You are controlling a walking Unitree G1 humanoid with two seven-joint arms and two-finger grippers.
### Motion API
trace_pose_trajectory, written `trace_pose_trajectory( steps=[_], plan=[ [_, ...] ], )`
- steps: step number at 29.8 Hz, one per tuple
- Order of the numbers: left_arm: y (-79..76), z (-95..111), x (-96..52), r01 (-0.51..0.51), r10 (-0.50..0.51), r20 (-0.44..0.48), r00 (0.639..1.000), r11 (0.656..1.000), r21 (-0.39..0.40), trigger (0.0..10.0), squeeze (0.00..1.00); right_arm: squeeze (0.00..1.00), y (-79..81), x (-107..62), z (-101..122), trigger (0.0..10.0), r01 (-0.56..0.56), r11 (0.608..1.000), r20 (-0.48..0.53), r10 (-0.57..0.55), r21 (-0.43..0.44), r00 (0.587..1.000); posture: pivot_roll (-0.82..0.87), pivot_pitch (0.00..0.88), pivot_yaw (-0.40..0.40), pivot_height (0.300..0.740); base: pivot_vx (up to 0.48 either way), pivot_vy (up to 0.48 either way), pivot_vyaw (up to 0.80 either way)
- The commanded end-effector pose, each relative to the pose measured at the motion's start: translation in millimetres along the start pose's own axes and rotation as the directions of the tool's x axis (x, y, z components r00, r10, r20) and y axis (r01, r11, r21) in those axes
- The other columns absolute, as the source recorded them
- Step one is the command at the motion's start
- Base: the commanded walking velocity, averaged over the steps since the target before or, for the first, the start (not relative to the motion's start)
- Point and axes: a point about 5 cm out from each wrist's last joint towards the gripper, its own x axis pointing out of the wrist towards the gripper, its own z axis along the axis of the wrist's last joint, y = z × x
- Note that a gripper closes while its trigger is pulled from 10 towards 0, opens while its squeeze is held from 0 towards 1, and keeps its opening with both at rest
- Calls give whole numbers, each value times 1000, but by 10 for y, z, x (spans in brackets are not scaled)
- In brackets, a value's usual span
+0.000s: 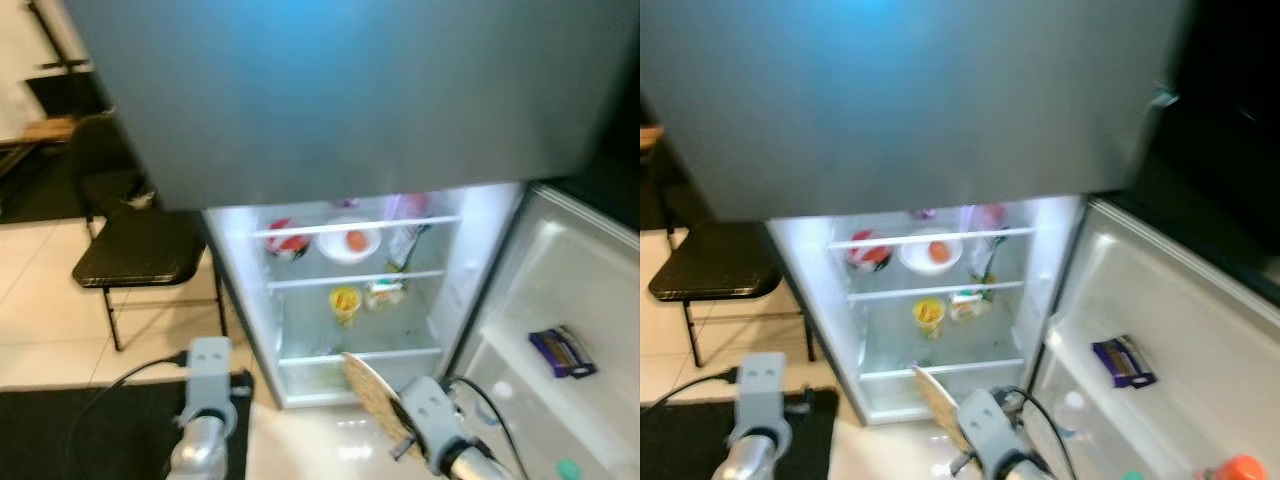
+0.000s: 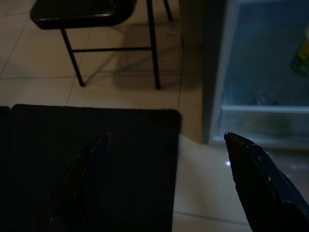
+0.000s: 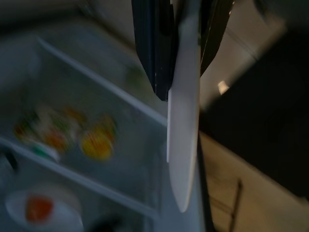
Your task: Restocking fridge
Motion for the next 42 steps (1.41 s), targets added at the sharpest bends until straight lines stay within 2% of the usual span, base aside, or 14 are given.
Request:
trace_pose_trajectory(
  steps=[1,18,24,25,27,28,30,32,34,35,39,40,41,42],
  plan=[
    [-50,22,4,16,-16,7,1000,1000,9,10000,0,0,-62,-66,-72,10000,20,1000,-31,-20,-4,999,-67,99,50,737,480,0,675],
    [-105,46,2,46,-46,-6,999,999,2,10000,0,0,-117,-69,-95,10000,67,997,-48,-65,24,997,-67,97,53,737,44,0,60],
    [-175,44,-18,119,-119,-3,993,993,-7,10000,0,0,-240,-84,-154,10000,165,978,-85,-155,127,984,-66,94,55,737,0,0,0],
    [-188,51,-26,134,-134,0,991,991,-6,10000,0,0,-304,-93,-167,10000,209,965,-96,-196,157,976,-67,94,57,737,0,0,0],
    [-191,54,-28,137,-137,1,991,991,-6,10000,0,0,-324,-96,-168,10000,223,961,-98,-209,165,973,-67,94,57,737,0,0,0],
    [-191,53,-29,141,-141,-2,990,990,-2,10000,0,0,-383,-98,-170,10000,266,943,-106,-249,201,963,-66,94,57,737,0,0,0],
    [-190,52,-29,142,-142,-4,990,990,-1,10000,0,0,-401,-98,-170,10000,280,936,-109,-262,215,959,-66,94,57,737,0,0,0],
    [-192,54,-30,147,-147,-6,989,989,2,10000,0,0,-455,-86,-152,10000,317,909,-108,-299,272,948,-66,94,58,737,0,0,0],
    [-195,56,-31,151,-151,-5,988,988,1,10000,0,0,-516,-68,-128,10000,357,863,-109,-341,357,934,-64,94,58,737,0,0,0],
    [-196,57,-32,152,-152,-5,988,988,0,10000,0,0,-527,-64,-124,10000,364,853,-110,-349,374,931,-64,94,58,737,0,0,0],
    [-204,63,-40,168,-168,2,986,985,28,10000,0,0,-592,33,25,10000,347,776,-60,-373,527,926,-60,99,61,737,0,0,0],
    [-204,63,-40,168,-168,2,986,985,28,10000,0,0,-592,33,25,10000,347,776,-60,-373,527,926,-60,99,61,737,0,0,0],
    [-202,76,-40,169,-169,9,985,985,35,10000,0,0,-615,90,137,10000,296,717,-15,-370,631,929,-57,104,62,737,0,0,0],
    [-202,76,-40,169,-169,9,985,985,35,10000,0,0,-615,90,137,10000,296,717,-15,-370,631,929,-57,104,62,737,0,0,0]
  ],
)
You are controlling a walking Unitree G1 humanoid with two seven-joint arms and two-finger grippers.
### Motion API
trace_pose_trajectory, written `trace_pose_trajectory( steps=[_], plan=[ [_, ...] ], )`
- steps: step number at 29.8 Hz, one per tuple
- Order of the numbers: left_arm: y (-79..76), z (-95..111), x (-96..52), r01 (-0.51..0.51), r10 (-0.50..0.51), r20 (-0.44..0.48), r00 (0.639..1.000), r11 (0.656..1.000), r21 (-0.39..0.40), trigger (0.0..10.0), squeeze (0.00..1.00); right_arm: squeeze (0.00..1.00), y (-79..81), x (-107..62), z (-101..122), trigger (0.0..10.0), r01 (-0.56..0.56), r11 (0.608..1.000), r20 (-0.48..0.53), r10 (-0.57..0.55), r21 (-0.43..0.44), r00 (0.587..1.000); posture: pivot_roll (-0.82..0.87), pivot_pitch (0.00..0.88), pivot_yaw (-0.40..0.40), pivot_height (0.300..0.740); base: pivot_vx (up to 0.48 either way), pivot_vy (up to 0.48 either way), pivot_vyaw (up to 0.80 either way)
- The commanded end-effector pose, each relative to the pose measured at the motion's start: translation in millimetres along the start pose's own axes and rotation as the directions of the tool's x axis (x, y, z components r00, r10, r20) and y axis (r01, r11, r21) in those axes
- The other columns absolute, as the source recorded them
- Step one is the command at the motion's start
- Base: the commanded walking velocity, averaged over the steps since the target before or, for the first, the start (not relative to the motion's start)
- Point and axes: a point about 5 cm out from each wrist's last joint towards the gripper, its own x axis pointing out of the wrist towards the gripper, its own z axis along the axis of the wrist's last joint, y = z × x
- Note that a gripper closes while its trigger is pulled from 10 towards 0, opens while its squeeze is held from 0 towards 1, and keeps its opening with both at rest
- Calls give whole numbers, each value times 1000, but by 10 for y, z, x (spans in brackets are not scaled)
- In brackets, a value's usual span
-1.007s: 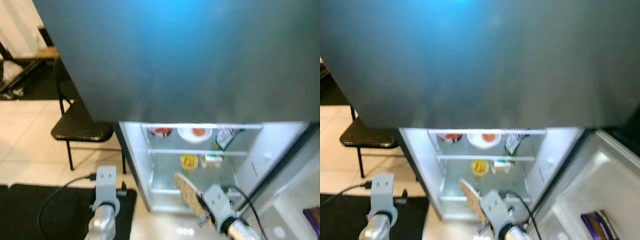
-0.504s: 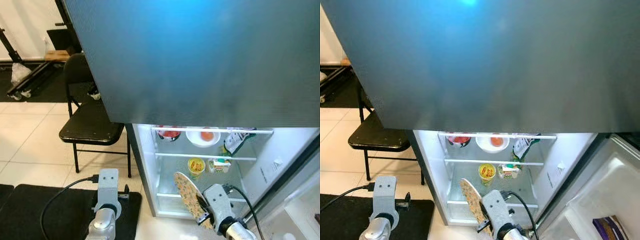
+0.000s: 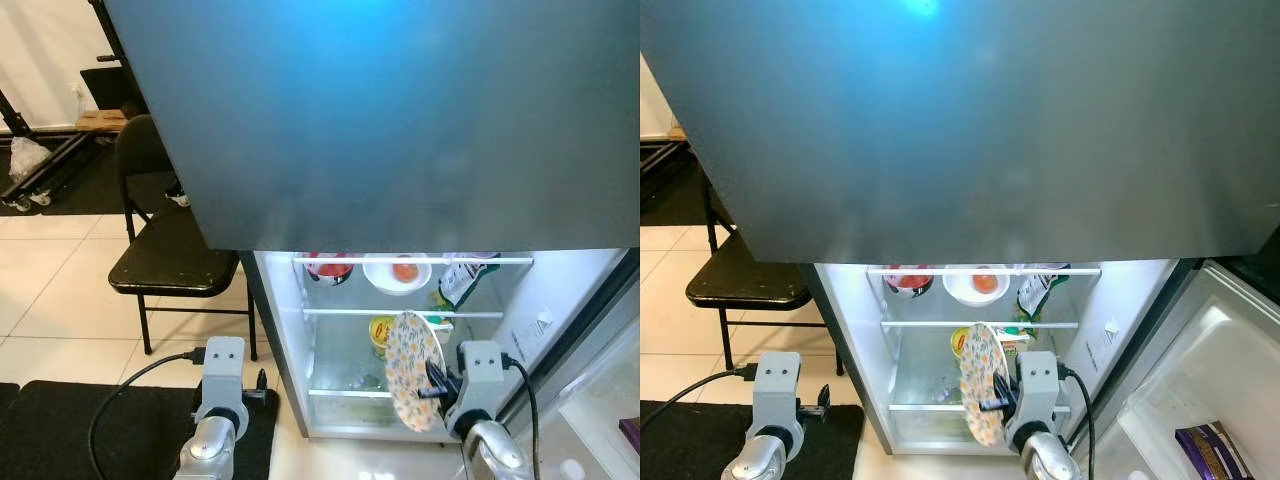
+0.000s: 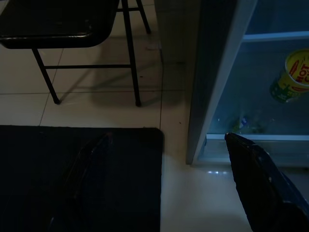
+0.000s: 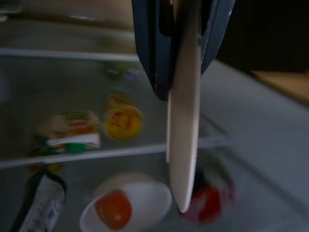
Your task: Restocking fridge
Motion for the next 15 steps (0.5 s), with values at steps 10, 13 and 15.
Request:
trace_pose_trajectory(
  steps=[10,13,15],
  plan=[
    [147,0,-15,-11,11,0,1000,999,46,10000,0,0,-54,-29,-52,10000,15,935,-8,-13,353,1000,-43,116,74,737,0,0,0],
    [153,-11,-28,-7,7,-2,1000,999,52,10000,0,0,-48,-64,-98,10000,19,948,-24,-12,318,1000,-45,116,75,737,0,0,0],
    [148,-15,-29,-4,4,-3,1000,999,54,10000,0,0,-49,-79,-107,10000,23,952,-35,-13,306,999,-45,116,76,737,0,0,0]
  ],
)
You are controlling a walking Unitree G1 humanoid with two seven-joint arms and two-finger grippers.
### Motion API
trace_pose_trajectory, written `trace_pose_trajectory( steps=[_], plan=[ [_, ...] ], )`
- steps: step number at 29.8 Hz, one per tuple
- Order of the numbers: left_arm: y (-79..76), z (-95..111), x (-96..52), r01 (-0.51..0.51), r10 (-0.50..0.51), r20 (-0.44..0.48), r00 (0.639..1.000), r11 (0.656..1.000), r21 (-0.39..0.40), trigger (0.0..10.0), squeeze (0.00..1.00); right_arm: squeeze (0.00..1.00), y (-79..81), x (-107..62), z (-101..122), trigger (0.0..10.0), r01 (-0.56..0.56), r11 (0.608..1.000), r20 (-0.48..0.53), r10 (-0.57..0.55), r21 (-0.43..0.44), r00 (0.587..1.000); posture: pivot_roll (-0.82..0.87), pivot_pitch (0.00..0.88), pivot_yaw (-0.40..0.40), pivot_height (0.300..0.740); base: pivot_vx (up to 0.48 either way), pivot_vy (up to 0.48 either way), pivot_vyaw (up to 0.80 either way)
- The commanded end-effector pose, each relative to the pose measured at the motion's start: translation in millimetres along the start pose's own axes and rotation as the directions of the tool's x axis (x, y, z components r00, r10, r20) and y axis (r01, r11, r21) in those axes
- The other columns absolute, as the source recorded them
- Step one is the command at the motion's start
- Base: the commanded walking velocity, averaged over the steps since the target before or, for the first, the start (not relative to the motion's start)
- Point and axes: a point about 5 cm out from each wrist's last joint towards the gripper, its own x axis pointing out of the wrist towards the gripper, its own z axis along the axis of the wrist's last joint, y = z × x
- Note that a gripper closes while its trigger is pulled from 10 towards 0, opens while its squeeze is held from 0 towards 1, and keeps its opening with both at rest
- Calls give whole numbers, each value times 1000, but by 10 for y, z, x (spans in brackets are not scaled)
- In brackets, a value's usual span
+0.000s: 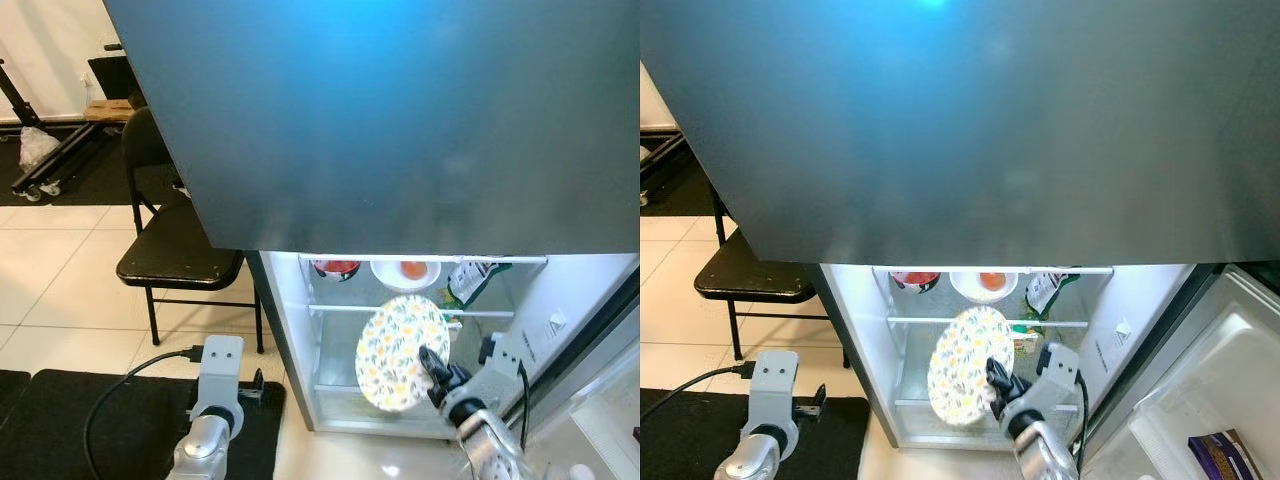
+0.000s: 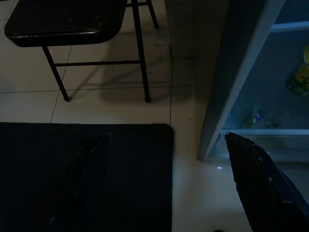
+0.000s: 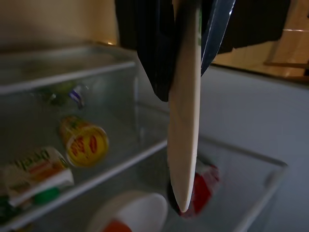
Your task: Restocking fridge
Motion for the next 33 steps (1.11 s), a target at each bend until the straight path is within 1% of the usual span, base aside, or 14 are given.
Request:
trace_pose_trajectory(
  steps=[1,3,6,8,9,14,23,28,33],
  plan=[
    [51,-15,-17,-4,4,-5,1000,1000,23,10000,0,0,3,-16,-11,10000,4,1000,-6,-4,-23,1000,-45,116,76,737,0,0,0],
    [34,-9,-13,-1,1,-5,1000,1000,18,10000,0,0,-5,-17,-14,10000,9,999,-12,-9,-38,1000,-45,115,76,737,0,0,0],
    [21,-5,-9,2,-2,-4,1000,1000,16,10000,0,0,-10,-16,-9,10000,13,999,-17,-14,-37,1000,-44,114,78,737,0,0,0],
    [23,-7,-6,7,-6,-5,1000,1000,16,10000,0,0,-15,-10,-1,10000,13,999,-16,-13,-45,1000,-44,115,79,717,0,0,0],
    [23,-7,-6,7,-6,-5,1000,1000,16,10000,0,0,-15,-10,-1,10000,13,999,-16,-13,-45,1000,-44,115,79,717,0,0,0],
    [23,-5,-10,7,-7,-4,1000,1000,17,10000,0,0,-26,-13,-1,10000,18,998,-19,-19,-56,1000,-43,114,78,687,0,0,0],
    [2,1,-21,9,-9,-3,1000,1000,16,10000,0,0,-27,-10,3,10000,21,998,-21,-22,-59,1000,-43,114,76,652,0,0,0],
    [-5,1,-24,9,-9,-3,1000,1000,16,10000,0,0,-25,-6,10,10000,22,998,-20,-23,-62,1000,-43,114,74,622,0,0,0],
    [-7,1,-26,9,-9,-4,1000,1000,14,10000,0,0,-26,-4,12,10000,23,998,-20,-24,-63,1000,-43,114,73,602,0,0,0]
  ],
)
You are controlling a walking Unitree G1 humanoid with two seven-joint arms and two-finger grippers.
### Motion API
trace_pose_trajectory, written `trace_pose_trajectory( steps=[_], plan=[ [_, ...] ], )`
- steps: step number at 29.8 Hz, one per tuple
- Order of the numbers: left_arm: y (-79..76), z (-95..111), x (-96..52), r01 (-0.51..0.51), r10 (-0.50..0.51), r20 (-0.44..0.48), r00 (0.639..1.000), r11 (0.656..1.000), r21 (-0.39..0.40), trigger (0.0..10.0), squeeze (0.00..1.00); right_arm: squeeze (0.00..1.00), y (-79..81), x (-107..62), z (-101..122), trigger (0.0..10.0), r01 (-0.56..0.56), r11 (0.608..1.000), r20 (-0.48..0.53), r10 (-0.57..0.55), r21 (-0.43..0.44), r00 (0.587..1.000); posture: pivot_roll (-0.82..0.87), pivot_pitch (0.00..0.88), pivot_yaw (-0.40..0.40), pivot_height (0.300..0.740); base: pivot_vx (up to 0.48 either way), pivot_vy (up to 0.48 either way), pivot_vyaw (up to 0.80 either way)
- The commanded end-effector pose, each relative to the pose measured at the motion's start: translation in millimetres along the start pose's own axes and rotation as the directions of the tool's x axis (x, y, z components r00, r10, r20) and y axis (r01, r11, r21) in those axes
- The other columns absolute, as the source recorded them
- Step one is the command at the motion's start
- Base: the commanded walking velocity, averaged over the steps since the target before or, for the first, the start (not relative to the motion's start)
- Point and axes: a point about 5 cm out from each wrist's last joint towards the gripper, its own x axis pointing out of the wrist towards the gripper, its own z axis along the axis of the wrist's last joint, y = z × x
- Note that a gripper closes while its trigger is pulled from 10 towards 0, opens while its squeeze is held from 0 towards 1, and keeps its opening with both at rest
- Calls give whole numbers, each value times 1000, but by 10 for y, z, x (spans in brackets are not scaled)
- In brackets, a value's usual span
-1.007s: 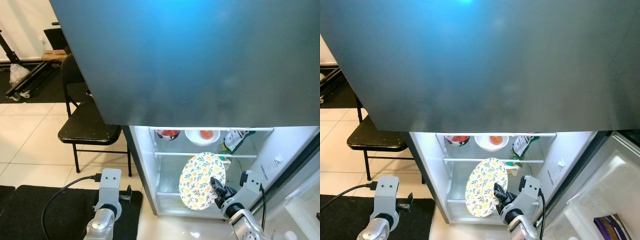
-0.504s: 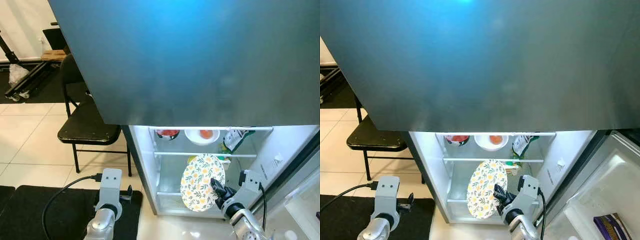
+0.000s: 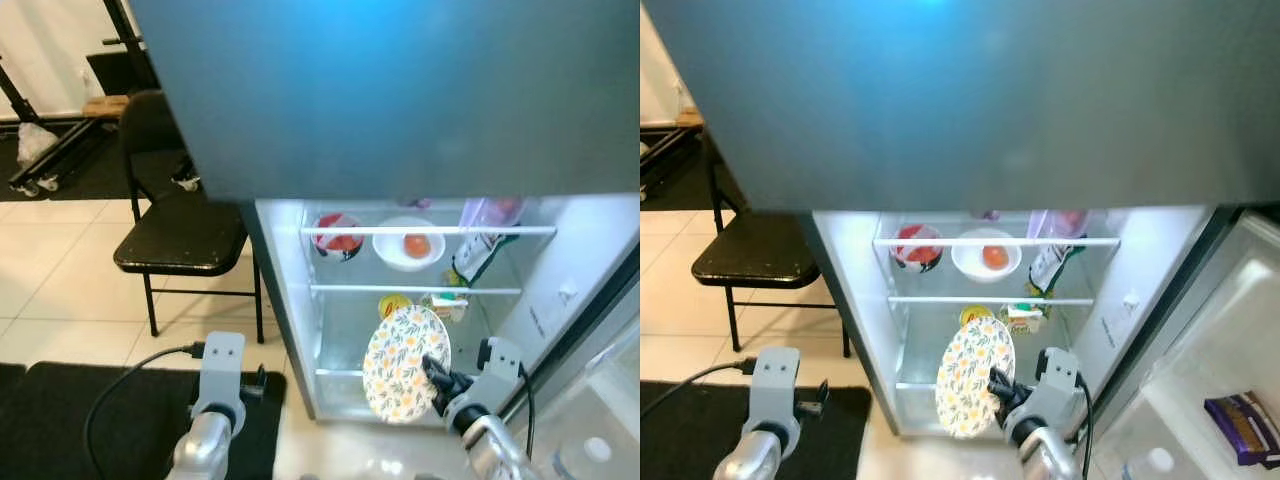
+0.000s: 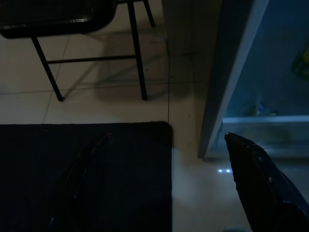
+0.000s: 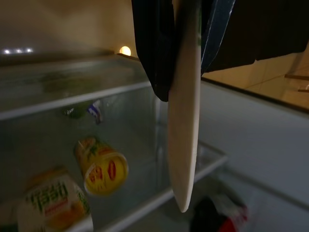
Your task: Restocking fridge
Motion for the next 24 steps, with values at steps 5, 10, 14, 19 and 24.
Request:
trace_pose_trajectory(
  steps=[5,10,14,19,24],
  plan=[
    [-1,-52,-18,-1,1,-29,1000,1000,10,10000,0,0,-13,-11,-16,10000,8,999,-18,-9,-47,1000,-43,114,73,598,0,0,0],
    [-13,-50,-16,2,-2,-30,1000,1000,9,10000,0,0,8,4,4,10000,2,997,-19,-4,-77,1000,-47,116,73,598,0,0,0],
    [-13,-52,-19,3,-2,-30,1000,1000,9,10000,0,0,4,16,36,10000,8,997,-10,-9,-77,1000,-47,117,72,598,0,0,0],
    [-13,-56,-31,4,-4,-33,999,1000,10,10000,0,0,3,52,92,10000,34,999,9,-33,-24,999,-44,122,73,598,0,0,0],
    [-14,-45,-33,4,-4,-30,1000,1000,10,10000,0,0,6,82,125,10000,59,997,25,-60,48,998,-40,127,77,598,0,0,0]
  ],
)
